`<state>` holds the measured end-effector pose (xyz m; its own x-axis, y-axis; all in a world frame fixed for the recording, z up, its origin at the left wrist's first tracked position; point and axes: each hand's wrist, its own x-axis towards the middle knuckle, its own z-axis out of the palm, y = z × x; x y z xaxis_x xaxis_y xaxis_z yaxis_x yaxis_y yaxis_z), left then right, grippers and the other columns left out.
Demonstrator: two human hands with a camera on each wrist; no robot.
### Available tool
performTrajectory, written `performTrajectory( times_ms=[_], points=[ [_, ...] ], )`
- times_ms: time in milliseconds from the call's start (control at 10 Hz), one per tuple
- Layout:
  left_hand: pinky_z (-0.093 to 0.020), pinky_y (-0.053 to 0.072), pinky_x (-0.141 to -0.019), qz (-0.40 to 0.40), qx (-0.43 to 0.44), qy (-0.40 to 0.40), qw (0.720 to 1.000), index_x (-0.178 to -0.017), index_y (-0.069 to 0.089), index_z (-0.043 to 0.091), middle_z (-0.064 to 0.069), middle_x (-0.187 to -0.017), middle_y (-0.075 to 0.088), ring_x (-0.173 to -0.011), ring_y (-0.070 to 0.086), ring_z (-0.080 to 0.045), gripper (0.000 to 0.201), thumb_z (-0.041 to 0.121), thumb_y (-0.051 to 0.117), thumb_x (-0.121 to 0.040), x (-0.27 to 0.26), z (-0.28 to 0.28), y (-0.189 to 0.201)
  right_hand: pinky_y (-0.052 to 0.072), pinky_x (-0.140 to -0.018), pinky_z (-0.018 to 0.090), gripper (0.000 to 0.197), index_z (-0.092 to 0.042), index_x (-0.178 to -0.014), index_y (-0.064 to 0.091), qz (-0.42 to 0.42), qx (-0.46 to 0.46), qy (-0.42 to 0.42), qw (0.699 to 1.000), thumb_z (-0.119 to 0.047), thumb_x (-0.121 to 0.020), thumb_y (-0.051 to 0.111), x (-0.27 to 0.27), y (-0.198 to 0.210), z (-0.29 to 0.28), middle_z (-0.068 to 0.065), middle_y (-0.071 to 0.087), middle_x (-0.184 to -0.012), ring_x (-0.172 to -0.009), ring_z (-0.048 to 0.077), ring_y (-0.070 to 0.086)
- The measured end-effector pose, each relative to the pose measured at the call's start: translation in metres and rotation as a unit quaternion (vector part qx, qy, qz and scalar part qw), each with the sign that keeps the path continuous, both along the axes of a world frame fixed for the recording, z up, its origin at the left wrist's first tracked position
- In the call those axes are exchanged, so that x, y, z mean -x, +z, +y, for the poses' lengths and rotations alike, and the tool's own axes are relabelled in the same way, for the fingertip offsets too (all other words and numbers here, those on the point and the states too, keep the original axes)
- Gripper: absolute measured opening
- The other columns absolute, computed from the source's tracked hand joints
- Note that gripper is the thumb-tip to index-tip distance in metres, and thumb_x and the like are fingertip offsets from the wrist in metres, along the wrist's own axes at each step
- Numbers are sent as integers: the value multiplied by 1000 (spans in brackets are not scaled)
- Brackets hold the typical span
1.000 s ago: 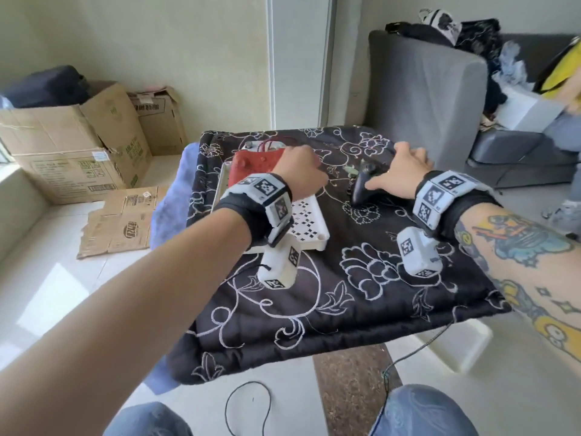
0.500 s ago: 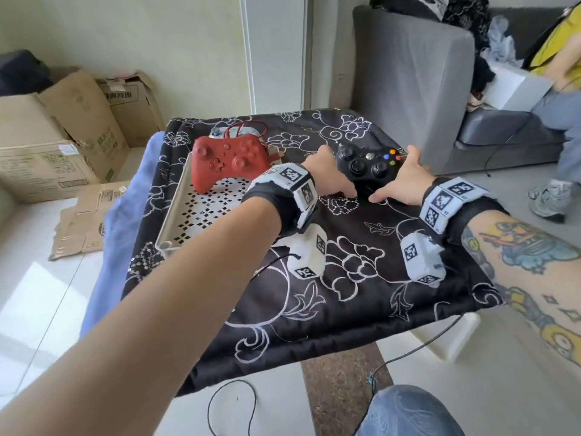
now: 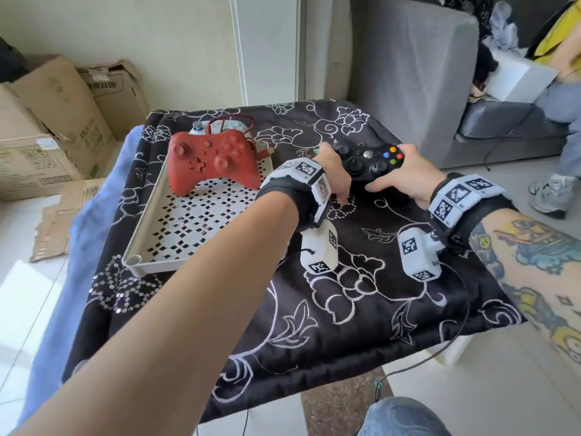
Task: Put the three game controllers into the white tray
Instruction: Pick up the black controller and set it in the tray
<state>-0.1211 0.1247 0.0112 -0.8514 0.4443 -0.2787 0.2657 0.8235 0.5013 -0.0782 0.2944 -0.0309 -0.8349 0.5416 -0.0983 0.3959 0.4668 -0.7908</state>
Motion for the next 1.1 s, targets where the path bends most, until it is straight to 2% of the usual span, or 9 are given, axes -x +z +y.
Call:
performTrajectory(
  times_ms=[100, 200, 300, 500, 600, 700, 800, 900, 1100],
  points=[
    [-47, 48, -96, 2, 20, 0, 1000, -140, 18, 1, -20, -125, 60, -115, 59, -40, 95, 19, 83, -72, 5, -1, -2, 46, -103, 33, 91, -19, -131, 43, -2, 18, 0, 1000, -13, -57, 95, 0, 0, 1, -3, 60, -112, -115, 20, 57],
    [-50, 49, -95, 15, 41, -10, 999, -136, 23, 4, -18, -120, 60, -110, 61, -39, 93, 24, 84, -69, 4, -3, 0, 44, -95, 29, 99, -14, -143, 39, 10, 26, 2, 1000, -8, -61, 94, 0, 0, -1, 0, 58, -119, -114, 20, 55],
    [-48, 50, -95, 9, 68, -32, 997, -139, 19, 6, -17, -114, 62, -109, 63, -38, 96, 26, 82, -71, 2, -5, 0, 42, -88, 26, 98, -11, -143, 39, 8, 45, 5, 999, 0, -61, 92, -4, 2, -3, -1, 60, -112, -112, 19, 57],
    [-47, 50, -98, 11, 76, -49, 996, -144, 15, 2, -16, -125, 59, -116, 62, -36, 96, 23, 80, -76, -4, -9, 8, 48, -107, 39, 123, -13, -146, 40, -10, 43, 21, 999, -8, -36, 94, -13, 9, -15, 6, 65, -125, -120, 25, 61],
    [-51, 52, -95, -3, 60, -45, 997, -146, 9, 3, -23, -122, 64, -112, 64, -40, 109, 25, 83, -70, -10, -15, 12, 49, -106, 41, 110, -15, -141, 43, -21, 27, 29, 999, -4, -44, 94, -20, 19, -20, 3, 65, -115, -116, 25, 61],
    [-51, 52, -94, 10, 53, -54, 997, -147, 8, 1, -22, -122, 63, -111, 63, -39, 113, 27, 85, -68, -19, -21, 17, 52, -100, 40, 106, -15, -136, 46, -24, 14, 38, 999, -5, -43, 93, -26, 31, -26, 2, 64, -109, -112, 25, 62],
    [-48, 53, -92, 29, 34, -58, 997, -144, 11, -2, -19, -119, 63, -109, 63, -36, 109, 26, 85, -68, -30, -30, 23, 52, -98, 38, 98, -15, -138, 44, -22, 12, 41, 999, 1, -54, 92, -35, 43, -34, 3, 63, -108, -110, 26, 61],
    [-45, 54, -88, 38, 5, -56, 998, -139, 17, 0, -17, -113, 64, -105, 64, -34, 102, 21, 86, -67, -38, -40, 30, 55, -92, 38, 104, -14, -135, 48, -22, 9, 46, 999, -6, -43, 94, -40, 53, -42, 5, 68, -107, -105, 27, 65],
    [-36, 50, -67, 74, -19, -55, 996, -130, 21, 1, -11, -90, 61, -78, 61, -24, 89, 18, 82, -68, -46, -70, 40, 60, -91, 45, 137, -15, -127, 57, -2, -21, 81, 996, -38, 3, 94, -16, 40, -37, 4, 75, -108, -102, 28, 73]
  ],
)
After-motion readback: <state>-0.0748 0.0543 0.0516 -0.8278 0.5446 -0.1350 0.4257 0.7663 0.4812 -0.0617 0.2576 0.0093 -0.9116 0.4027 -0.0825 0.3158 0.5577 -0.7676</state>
